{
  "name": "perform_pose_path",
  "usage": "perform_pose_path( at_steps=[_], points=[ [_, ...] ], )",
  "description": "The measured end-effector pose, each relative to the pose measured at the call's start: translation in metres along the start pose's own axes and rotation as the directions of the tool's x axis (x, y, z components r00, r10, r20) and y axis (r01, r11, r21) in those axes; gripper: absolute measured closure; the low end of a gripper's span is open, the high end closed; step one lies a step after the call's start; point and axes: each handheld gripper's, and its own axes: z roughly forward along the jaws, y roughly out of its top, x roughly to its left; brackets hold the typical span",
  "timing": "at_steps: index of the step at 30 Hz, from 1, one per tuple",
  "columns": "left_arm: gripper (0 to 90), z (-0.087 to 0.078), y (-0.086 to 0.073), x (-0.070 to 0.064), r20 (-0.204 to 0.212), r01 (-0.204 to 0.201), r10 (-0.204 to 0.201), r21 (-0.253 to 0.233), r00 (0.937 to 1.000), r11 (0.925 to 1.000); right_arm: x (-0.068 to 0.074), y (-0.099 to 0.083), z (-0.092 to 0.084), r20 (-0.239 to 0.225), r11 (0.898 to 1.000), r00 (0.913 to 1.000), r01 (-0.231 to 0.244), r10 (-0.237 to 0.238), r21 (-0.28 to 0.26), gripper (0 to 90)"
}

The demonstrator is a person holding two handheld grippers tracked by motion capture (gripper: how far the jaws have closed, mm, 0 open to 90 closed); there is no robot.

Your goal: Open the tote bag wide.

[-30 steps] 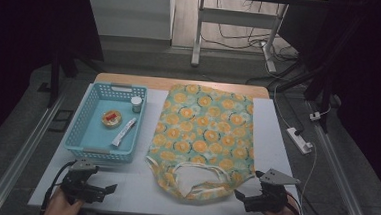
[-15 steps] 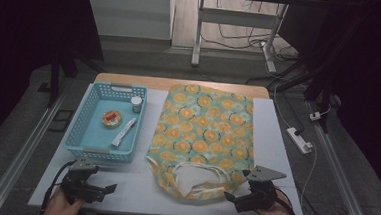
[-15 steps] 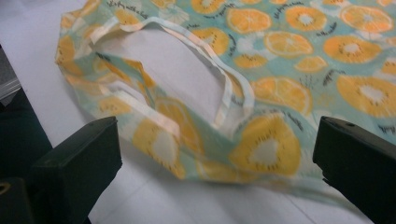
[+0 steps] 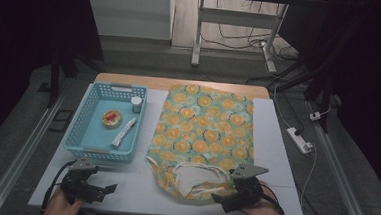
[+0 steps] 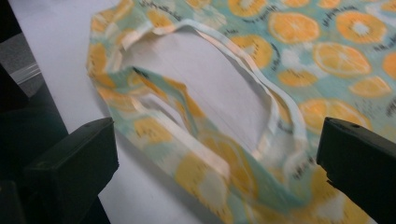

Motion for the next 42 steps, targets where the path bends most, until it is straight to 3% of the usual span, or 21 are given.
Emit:
perform_pose_path(
  at_steps=[12,21,26,31,32,34,35,36,37,38,39,42],
  points=[
    [0.0,-0.001,0.000,0.001,-0.002,0.009,-0.009,-0.004,1.0000,0.9999,0.010,0.017,0.028,-0.061,0.998,0.9975,0.038,-0.035,0.052,0.0],
    [0.0,0.001,0.000,0.000,-0.004,-0.003,0.003,0.008,1.0000,1.0000,0.020,0.030,0.051,-0.122,0.991,0.9889,0.096,-0.084,0.093,0.0],
    [0.0,0.002,0.001,-0.001,-0.007,-0.016,0.016,0.020,0.9999,0.9997,0.021,0.032,0.061,-0.160,0.984,0.9812,0.128,-0.108,0.121,9.5],
    [0.0,0.003,0.001,-0.002,-0.007,-0.027,0.027,0.026,0.9996,0.9993,0.024,0.037,0.065,-0.225,0.974,0.9639,0.177,-0.142,0.142,41.7],
    [0.0,0.003,0.001,-0.002,-0.007,-0.027,0.027,0.026,0.9996,0.9993,0.024,0.037,0.065,-0.225,0.974,0.9639,0.177,-0.142,0.142,41.7],
    [0.0,0.003,0.001,-0.003,-0.006,-0.029,0.029,0.027,0.9996,0.9992,0.025,0.038,0.065,-0.228,0.972,0.9619,0.186,-0.150,0.144,51.4],
    [0.0,0.003,0.001,-0.003,-0.007,-0.031,0.031,0.028,0.9995,0.9991,0.025,0.039,0.064,-0.228,0.969,0.9602,0.197,-0.161,0.146,63.8],
    [0.0,0.003,0.001,-0.003,-0.007,-0.033,0.033,0.028,0.9994,0.9991,0.025,0.039,0.064,-0.228,0.969,0.9602,0.197,-0.161,0.146,63.8],
    [0.0,0.003,0.001,-0.003,-0.007,-0.033,0.033,0.030,0.9994,0.9990,0.024,0.039,0.063,-0.235,0.968,0.9581,0.201,-0.163,0.149,73.2],
    [0.0,0.003,0.002,-0.003,-0.007,-0.034,0.034,0.032,0.9994,0.9989,0.024,0.039,0.063,-0.235,0.968,0.9581,0.201,-0.163,0.149,73.2],
    [0.0,0.003,0.002,-0.003,-0.007,-0.035,0.035,0.032,0.9994,0.9989,0.023,0.039,0.062,-0.242,0.970,0.9573,0.196,-0.157,0.144,84.1],
    [0.0,0.003,0.002,-0.003,-0.008,-0.038,0.039,0.033,0.9992,0.9987,0.021,0.042,0.057,-0.248,0.975,0.9574,0.183,-0.148,0.123,88.5]
  ],
)
